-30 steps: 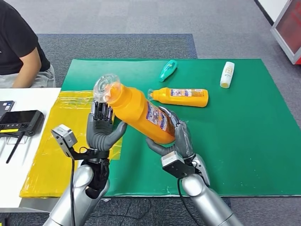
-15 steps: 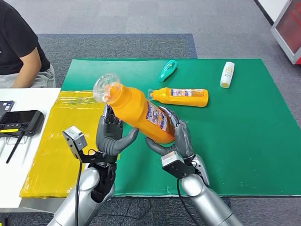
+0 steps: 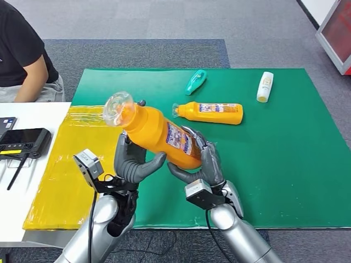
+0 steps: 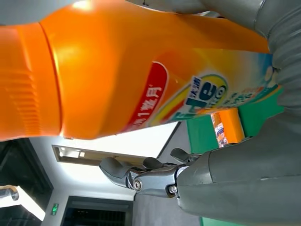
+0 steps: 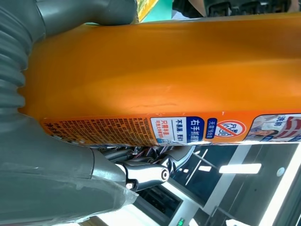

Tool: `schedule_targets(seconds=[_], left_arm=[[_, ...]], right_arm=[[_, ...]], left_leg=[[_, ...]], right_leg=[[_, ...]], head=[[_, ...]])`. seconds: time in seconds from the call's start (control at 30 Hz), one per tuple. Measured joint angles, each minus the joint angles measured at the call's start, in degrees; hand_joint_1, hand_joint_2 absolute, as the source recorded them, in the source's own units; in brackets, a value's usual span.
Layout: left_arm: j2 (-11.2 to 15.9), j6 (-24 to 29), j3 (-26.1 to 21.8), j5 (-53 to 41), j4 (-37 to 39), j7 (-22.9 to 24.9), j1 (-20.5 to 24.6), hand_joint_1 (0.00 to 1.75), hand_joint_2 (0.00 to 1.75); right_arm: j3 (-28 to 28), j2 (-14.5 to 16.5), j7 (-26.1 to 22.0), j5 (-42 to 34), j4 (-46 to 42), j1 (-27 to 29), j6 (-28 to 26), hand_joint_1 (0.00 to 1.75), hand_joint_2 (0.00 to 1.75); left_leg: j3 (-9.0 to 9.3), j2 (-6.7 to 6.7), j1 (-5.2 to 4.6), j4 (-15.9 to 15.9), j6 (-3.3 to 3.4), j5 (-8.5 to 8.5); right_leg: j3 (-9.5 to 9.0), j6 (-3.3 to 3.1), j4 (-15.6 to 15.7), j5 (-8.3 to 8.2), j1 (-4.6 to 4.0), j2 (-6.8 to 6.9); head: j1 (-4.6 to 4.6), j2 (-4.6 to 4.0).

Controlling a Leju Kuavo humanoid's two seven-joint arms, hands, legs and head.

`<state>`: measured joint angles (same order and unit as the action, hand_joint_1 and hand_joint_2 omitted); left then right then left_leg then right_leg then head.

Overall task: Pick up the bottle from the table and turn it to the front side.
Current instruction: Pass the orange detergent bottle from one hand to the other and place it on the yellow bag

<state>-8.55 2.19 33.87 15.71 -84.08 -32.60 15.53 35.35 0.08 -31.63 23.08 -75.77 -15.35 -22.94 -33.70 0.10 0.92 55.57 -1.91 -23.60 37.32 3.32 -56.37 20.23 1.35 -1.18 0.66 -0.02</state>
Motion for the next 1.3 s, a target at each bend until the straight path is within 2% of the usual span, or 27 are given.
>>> schedule_targets(seconds=[0.93, 0.97, 1.0, 1.07, 1.1, 1.13, 1.17, 1.3], left_arm=[[0.10, -0.03, 0.36, -0.19, -0.33, 0.30, 2.71, 0.00, 1.75], [0.10, -0.02, 0.37, -0.19, -0.33, 0.39, 2.77, 0.10, 1.75], [0.10, 0.00, 0.37, -0.19, -0.33, 0.46, 2.82, 0.41, 1.75], [0.10, 0.02, 0.38, -0.16, -0.33, 0.60, 2.89, 1.22, 1.75], [0.09, 0.02, 0.39, -0.07, -0.31, 0.63, 2.91, 1.54, 1.75], [0.09, 0.00, 0.41, 0.09, -0.28, 0.69, 2.94, 1.67, 1.75], [0.08, -0.03, 0.45, 0.29, -0.26, 0.76, 2.96, 1.71, 1.75], [-0.03, -0.11, 0.69, 0.91, -0.19, 1.08, 3.06, 1.75, 1.75]], right_arm=[[0.97, 0.01, -0.42, -0.02, 0.82, -0.61, 0.03, 1.75, 1.75], [0.98, 0.01, -0.42, -0.03, 0.82, -0.61, 0.03, 1.75, 1.75], [0.99, 0.01, -0.42, -0.04, 0.82, -0.62, 0.03, 1.75, 1.75], [0.99, 0.01, -0.42, -0.05, 0.82, -0.63, 0.03, 1.75, 1.75], [0.99, 0.01, -0.40, -0.07, 0.82, -0.64, 0.03, 1.75, 1.75], [0.99, 0.01, -0.39, -0.07, 0.82, -0.67, 0.03, 1.75, 1.75], [0.99, 0.01, -0.37, -0.08, 0.82, -0.70, 0.03, 1.75, 1.75], [0.99, 0.01, -0.35, -0.14, 0.82, -0.78, 0.03, 1.75, 1.75]], left_leg=[[0.00, 0.00, 0.00, 0.00, 0.00, 0.00], [0.00, 0.00, 0.00, 0.00, 0.00, 0.00], [0.00, 0.00, 0.00, 0.00, 0.00, 0.00], [0.00, 0.00, 0.00, 0.00, 0.00, 0.00], [-0.01, 0.00, 0.00, 0.00, 0.00, 0.00], [-0.01, 0.00, 0.00, 0.00, 0.00, 0.00], [-0.01, 0.00, 0.00, 0.00, 0.00, 0.00], [-0.01, 0.00, 0.00, 0.00, 0.00, 0.00]], right_leg=[[0.00, 0.00, 0.00, 0.00, 0.00, 0.00], [0.00, 0.00, 0.00, 0.00, 0.00, 0.00], [0.00, 0.00, 0.00, 0.00, 0.00, 0.00], [0.00, 0.00, 0.00, 0.00, 0.00, 0.00], [0.01, 0.00, 0.00, 0.00, 0.00, 0.00], [0.00, 0.00, 0.00, 0.00, 0.00, 0.00], [0.01, 0.00, 0.00, 0.00, 0.00, 0.00], [0.01, 0.00, 0.00, 0.00, 0.00, 0.00]], head=[[0.00, 0.00], [0.00, 0.00], [0.00, 0.00], [0.00, -0.01], [-0.01, -0.01], [0.00, -0.01], [0.00, 0.00], [0.00, -0.01]])
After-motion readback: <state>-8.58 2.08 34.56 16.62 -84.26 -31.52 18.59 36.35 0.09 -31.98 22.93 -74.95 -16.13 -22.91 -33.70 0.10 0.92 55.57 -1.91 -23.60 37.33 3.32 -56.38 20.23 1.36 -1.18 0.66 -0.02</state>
